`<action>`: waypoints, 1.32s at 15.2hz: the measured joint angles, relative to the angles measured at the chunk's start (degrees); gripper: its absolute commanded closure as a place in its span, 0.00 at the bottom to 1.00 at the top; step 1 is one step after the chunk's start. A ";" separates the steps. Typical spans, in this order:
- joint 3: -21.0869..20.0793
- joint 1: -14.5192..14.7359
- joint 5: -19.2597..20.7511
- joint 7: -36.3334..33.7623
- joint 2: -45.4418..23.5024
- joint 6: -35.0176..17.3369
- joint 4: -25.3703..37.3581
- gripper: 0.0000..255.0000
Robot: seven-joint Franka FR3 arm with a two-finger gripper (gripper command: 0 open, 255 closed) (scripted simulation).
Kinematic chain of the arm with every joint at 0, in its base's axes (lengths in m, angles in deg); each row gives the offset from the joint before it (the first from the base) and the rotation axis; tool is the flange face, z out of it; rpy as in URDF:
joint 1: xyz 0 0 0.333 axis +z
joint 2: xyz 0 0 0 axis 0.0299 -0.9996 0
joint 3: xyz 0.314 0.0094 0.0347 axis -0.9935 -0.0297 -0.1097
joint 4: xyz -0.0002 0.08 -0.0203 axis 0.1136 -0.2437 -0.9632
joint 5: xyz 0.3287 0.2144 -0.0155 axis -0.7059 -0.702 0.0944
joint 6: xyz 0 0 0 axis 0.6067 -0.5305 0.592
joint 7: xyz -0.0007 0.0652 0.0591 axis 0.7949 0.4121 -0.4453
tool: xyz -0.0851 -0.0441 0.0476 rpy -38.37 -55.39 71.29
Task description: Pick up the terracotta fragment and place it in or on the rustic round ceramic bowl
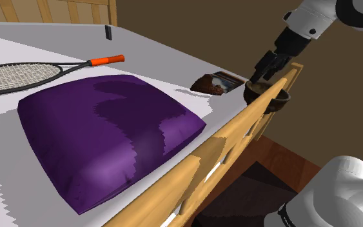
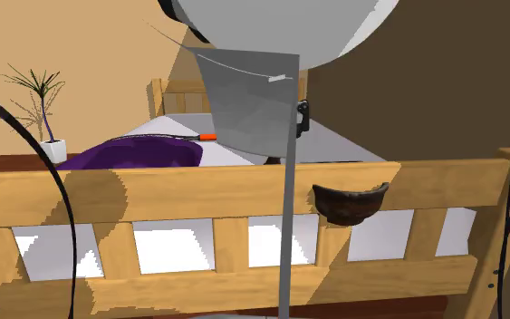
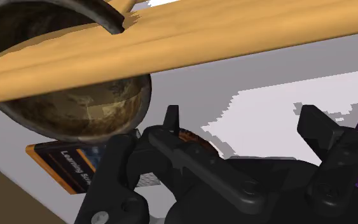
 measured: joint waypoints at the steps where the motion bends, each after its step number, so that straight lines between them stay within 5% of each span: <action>1: 0.00 0.00 0.00 0.00 0.00 0.00 0.00 0.00; 8: 7.25 3.91 -0.59 14.13 -17.08 0.18 11.22 0.00; 14: 11.96 7.07 -4.04 27.77 -35.19 5.20 27.14 0.00; 20: 14.04 6.90 -8.50 40.32 -53.87 12.43 45.62 0.00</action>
